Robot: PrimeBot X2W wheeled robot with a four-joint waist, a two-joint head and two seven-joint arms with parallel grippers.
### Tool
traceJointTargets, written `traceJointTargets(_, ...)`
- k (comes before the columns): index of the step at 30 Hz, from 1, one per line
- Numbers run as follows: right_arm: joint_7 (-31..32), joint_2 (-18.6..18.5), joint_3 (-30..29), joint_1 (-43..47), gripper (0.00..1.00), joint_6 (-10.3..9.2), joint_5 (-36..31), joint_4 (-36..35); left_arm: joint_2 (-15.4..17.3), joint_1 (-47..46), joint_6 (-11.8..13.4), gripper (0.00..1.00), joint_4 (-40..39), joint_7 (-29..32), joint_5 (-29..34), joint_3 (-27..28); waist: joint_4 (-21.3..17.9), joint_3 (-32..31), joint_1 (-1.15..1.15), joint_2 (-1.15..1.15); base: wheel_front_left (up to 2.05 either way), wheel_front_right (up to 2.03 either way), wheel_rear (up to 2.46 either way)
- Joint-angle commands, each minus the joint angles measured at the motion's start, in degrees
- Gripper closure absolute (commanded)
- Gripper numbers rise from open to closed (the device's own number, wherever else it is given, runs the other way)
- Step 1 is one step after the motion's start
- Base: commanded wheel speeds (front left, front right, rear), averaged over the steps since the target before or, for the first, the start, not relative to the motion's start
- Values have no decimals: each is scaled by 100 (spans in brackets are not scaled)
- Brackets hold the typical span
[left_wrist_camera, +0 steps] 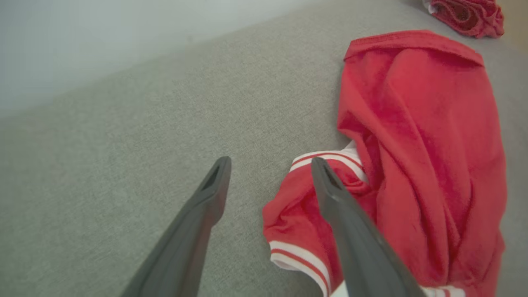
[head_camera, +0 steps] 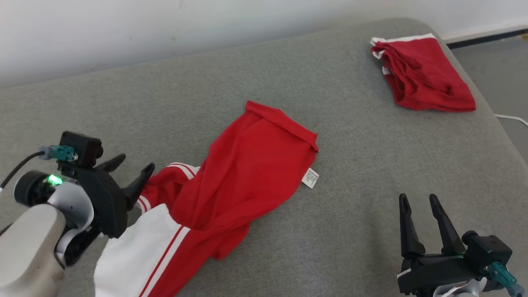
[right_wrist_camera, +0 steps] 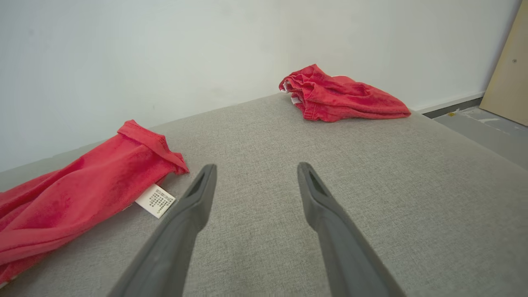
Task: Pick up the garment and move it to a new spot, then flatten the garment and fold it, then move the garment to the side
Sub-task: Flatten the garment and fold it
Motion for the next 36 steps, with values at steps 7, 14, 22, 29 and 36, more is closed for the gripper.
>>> traceJointTargets(7, -4, 29, -64, -93, 0, -15, 9, 4, 138, -177, 12, 0, 447, 599, -531, -641, -312, 313, -1, -1, 0, 0, 0)
traceJointTargets(14, -4, 59, -41, -147, 0, -15, -22, 20, 174, -226, 10, 98, 674, 1082, -638, -1162, -319, 335, -1, -1, 0, 0, 0)
traceJointTargets(22, -4, 27, -65, -215, 0, -15, -15, 7, 208, -1244, 52, 100, 829, -443, -33, -1002, -285, 377, -1, -1, 0, 0, 0)
traceJointTargets(29, -3, 80, -39, -273, 0, -15, -54, -13, 93, -1767, 219, 60, 1494, -1467, 619, -1050, -293, 400, -1, -1, 0, 0, 0)
traceJointTargets(36, -3, 108, -81, -160, 0, -15, -62, 21, 3, -1723, 127, 0, 2058, -2026, 399, -918, -140, 301, -1, -1, 0, 0, 0)
